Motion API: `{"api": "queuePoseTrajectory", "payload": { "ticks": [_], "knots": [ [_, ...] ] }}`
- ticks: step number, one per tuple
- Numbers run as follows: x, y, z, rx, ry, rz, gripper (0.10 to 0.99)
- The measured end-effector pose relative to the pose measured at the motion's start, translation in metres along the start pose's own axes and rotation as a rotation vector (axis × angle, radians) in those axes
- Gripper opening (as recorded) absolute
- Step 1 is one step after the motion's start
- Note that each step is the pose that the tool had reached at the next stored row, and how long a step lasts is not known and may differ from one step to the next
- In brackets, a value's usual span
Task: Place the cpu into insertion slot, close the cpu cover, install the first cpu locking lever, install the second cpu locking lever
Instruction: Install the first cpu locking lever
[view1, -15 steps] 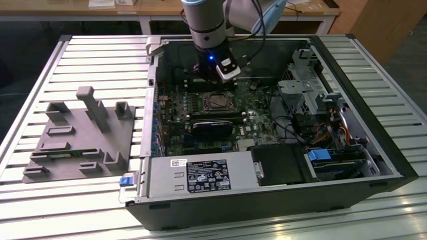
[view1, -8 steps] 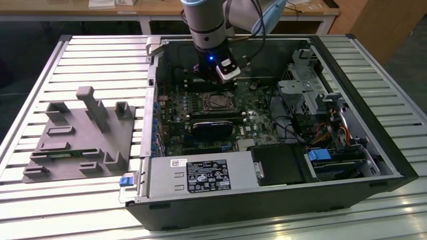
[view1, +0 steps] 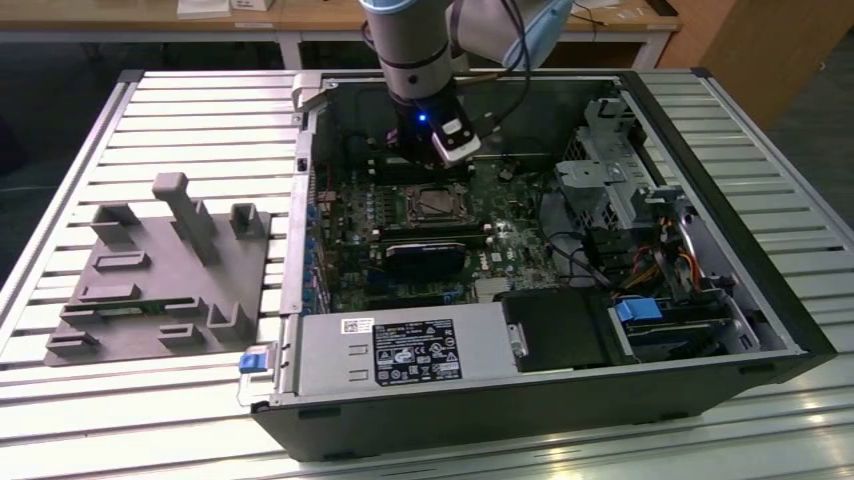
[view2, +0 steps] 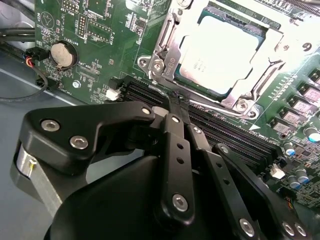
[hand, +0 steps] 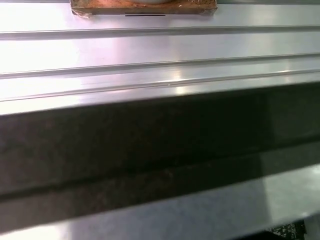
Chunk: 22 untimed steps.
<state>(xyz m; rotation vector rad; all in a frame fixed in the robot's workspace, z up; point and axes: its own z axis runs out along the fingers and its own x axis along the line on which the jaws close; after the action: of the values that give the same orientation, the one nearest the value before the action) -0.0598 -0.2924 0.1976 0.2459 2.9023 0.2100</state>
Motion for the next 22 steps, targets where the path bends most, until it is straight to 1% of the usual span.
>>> {"api": "queuePoseTrajectory", "payload": {
  "ticks": [10,17,20,22],
  "knots": [
    [0.0005,-0.0024,0.0034,0.003,-0.0003,-0.001,0.102],
    [0.0008,-0.0035,0.0055,0.004,-0.0003,-0.001,0.102],
    [0.0008,-0.0035,0.0056,0.001,0.0,-0.001,0.102],
    [0.0008,-0.0034,0.0057,-0.006,0.0008,-0.002,0.102]
  ]
}}
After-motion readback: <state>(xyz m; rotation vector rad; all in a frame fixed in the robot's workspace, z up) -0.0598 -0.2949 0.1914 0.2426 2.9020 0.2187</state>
